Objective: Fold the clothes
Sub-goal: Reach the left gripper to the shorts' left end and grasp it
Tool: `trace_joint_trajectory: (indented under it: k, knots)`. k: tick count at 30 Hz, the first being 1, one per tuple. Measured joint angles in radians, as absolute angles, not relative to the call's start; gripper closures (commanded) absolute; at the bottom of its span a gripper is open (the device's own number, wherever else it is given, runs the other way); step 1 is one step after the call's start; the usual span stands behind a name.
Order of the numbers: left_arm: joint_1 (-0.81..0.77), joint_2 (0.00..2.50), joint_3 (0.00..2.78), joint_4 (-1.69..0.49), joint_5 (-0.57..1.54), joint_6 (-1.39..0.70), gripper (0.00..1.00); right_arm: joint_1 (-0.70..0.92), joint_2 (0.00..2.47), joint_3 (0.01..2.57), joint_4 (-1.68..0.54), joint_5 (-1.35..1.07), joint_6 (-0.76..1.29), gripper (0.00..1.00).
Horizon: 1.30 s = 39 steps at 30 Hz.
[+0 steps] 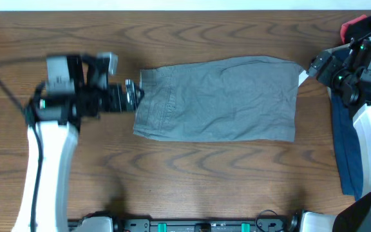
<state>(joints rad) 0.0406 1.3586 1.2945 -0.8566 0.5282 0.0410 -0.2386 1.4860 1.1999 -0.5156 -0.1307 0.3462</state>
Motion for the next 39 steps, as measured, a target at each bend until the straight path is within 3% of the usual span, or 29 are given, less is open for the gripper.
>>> trace_joint_trajectory:
  k: [12, 39]
  knots:
    - [0.041, 1.661, 1.345, -0.66, 0.52, 0.078, 0.02, -0.239, 1.486, 1.2, -0.515, -0.13, 0.346, 0.01]
    - [0.044, 2.048, 1.359, -0.654, 0.623, 0.026, 0.02, -0.239, 1.486, 1.2, -0.515, -0.131, 0.346, 0.01]
